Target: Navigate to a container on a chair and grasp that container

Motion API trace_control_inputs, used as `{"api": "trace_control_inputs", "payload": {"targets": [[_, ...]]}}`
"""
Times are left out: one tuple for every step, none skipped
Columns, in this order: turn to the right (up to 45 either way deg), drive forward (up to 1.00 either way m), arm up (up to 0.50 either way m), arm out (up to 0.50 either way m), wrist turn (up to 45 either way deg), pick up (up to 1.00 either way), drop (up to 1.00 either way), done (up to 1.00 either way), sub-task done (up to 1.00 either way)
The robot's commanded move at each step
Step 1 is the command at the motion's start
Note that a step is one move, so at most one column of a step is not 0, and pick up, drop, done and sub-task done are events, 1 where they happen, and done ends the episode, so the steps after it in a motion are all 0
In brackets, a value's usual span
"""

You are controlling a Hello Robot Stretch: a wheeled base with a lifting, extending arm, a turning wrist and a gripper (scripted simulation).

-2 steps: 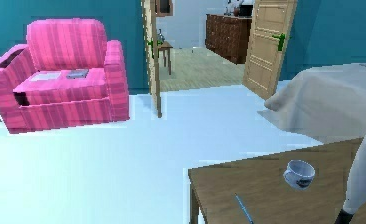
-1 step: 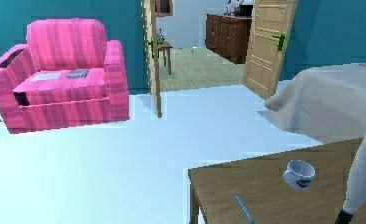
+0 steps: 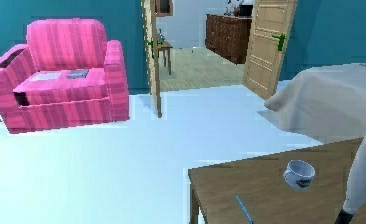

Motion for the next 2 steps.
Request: {"api": "trace_control_inputs", "payload": {"targets": [[0.0, 0.00, 0.00, 0.00, 45.0, 0.00, 0.00, 0.00, 0.00], [0.0, 0.00, 0.00, 0.00, 12.0, 0.00, 0.00, 0.00, 0.00]]}}
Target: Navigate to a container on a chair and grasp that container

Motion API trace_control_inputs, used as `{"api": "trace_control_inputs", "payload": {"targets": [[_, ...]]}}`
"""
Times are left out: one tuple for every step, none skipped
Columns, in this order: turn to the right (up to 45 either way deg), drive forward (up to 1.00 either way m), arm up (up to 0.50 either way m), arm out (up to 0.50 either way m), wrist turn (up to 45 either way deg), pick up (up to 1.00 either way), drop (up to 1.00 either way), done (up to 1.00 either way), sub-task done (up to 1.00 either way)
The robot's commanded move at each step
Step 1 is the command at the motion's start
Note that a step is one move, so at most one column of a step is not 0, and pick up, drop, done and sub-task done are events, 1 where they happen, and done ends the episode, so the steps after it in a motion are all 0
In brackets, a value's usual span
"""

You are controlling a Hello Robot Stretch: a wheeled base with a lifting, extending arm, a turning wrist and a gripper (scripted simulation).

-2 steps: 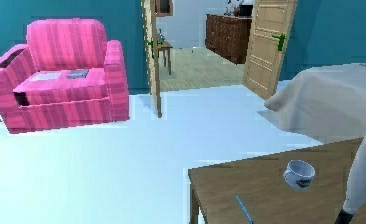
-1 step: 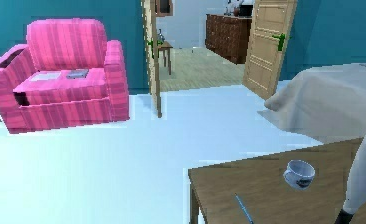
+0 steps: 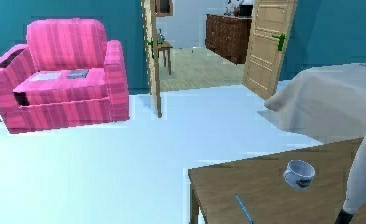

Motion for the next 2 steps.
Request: {"api": "trace_control_inputs", "payload": {"targets": [[0.0, 0.00, -0.30, 0.00, 0.0, 0.00, 0.00, 0.00, 0.00], [0.0, 0.00, 0.00, 0.00, 0.0, 1.00, 0.00, 0.00, 0.00]]}}
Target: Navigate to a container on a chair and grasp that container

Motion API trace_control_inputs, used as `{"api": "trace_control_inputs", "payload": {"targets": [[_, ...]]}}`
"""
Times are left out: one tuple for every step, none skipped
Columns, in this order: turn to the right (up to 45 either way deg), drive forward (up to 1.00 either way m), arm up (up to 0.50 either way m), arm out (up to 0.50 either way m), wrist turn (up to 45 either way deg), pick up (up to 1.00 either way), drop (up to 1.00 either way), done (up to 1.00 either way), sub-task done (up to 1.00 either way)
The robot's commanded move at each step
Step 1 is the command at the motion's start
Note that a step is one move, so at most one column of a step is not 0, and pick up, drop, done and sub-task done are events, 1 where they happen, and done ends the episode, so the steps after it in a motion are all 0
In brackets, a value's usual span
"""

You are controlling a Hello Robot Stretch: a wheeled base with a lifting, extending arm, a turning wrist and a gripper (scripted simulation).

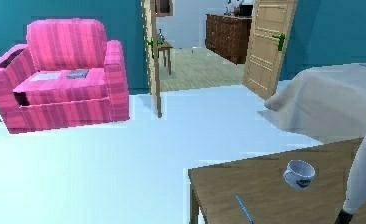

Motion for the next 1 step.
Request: {"api": "trace_control_inputs", "payload": {"targets": [[0.0, 0.00, 0.10, 0.00, 0.0, 0.00, 0.00, 0.00, 0.00]]}}
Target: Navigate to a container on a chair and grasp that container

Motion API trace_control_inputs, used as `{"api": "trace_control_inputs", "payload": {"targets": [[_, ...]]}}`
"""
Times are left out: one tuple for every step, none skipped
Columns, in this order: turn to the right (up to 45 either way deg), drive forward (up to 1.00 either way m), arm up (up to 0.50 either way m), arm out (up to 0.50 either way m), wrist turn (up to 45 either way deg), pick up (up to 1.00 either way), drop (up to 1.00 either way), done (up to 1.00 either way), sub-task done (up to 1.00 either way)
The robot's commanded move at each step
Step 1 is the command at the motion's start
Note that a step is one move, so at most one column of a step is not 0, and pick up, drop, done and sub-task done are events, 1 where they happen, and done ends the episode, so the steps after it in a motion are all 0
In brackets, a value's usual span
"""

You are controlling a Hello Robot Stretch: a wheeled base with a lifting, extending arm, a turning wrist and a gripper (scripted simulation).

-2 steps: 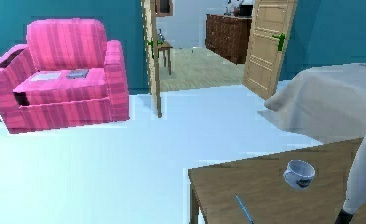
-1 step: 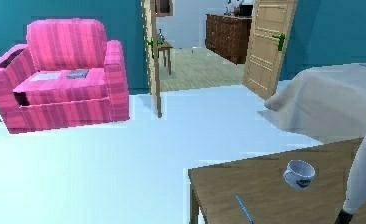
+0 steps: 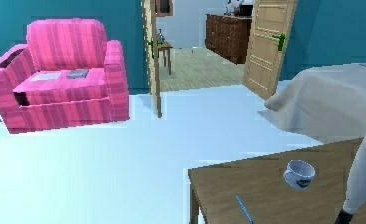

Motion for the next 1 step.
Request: {"api": "trace_control_inputs", "payload": {"targets": [[0.0, 0.00, 0.00, 0.00, 0.0, 0.00, 0.00, 1.00, 0.00]]}}
